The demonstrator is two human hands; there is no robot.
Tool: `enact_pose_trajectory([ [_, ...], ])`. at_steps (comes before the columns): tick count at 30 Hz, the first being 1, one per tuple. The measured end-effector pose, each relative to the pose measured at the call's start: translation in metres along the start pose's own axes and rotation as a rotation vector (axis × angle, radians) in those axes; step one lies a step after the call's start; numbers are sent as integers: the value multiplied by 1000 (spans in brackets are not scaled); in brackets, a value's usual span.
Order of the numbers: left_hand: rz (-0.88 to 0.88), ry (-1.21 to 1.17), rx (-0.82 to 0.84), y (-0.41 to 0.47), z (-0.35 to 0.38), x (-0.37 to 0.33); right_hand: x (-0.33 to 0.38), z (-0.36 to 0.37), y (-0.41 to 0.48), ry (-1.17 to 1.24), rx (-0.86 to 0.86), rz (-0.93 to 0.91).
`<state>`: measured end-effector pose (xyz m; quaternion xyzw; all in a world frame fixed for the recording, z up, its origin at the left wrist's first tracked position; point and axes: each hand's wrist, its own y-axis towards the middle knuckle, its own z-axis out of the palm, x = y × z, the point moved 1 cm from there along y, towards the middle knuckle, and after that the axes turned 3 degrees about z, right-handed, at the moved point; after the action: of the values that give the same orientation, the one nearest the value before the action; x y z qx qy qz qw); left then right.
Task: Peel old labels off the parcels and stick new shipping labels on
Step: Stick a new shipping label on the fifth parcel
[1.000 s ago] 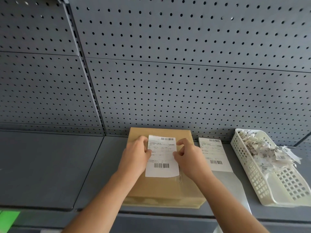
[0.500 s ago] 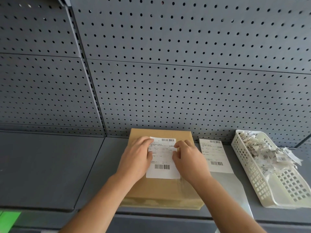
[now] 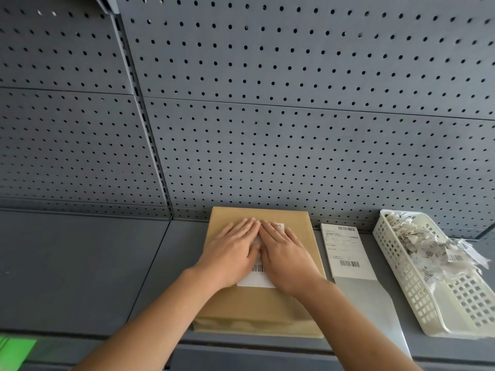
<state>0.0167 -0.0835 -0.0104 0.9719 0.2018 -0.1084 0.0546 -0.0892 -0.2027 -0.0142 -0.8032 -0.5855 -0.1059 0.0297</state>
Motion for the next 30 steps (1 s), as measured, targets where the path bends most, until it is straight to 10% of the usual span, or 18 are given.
enact_pose_trajectory([
  [30,-230,-28,0,-12,3,-3,-17,-9,-15,15,18,352],
])
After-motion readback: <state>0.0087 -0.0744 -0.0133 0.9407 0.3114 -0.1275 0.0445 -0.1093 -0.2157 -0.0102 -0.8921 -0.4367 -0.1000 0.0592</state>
